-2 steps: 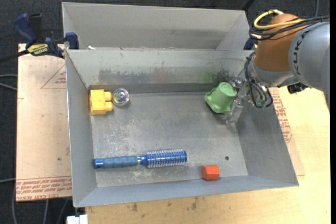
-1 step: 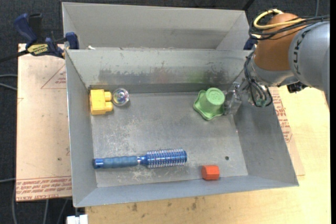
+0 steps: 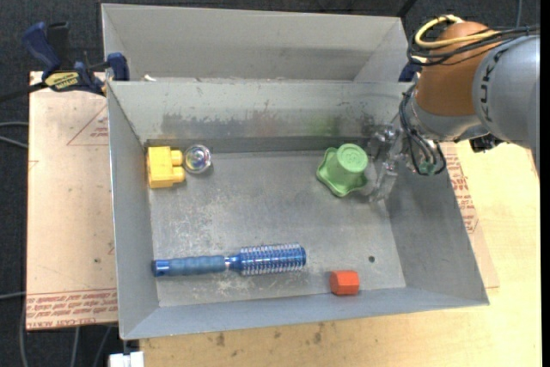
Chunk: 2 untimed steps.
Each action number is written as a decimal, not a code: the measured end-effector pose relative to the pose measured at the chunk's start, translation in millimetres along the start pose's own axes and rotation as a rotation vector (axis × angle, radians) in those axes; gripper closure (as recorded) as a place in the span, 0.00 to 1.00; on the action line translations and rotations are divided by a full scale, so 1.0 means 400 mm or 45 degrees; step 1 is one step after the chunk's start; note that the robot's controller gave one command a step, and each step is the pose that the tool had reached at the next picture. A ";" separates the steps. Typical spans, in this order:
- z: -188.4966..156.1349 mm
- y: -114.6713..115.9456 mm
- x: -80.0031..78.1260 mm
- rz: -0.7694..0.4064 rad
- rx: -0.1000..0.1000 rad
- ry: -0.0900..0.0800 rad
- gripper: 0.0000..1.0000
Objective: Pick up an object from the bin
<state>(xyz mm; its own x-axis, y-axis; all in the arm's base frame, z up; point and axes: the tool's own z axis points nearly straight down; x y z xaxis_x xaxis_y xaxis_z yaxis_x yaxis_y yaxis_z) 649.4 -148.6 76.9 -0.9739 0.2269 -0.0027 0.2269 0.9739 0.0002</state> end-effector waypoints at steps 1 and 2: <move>0.018 0.151 0.093 -0.059 -0.004 0.004 0.00; 0.016 0.283 0.157 -0.086 -0.004 0.003 0.00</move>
Offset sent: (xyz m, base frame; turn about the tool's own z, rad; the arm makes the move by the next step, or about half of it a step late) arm -0.0227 0.0627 -0.0069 -0.0397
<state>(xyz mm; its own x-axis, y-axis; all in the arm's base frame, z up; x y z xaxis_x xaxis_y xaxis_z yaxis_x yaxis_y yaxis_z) 613.9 -24.3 70.3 -0.9870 0.1609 -0.0006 0.1609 0.9870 0.0032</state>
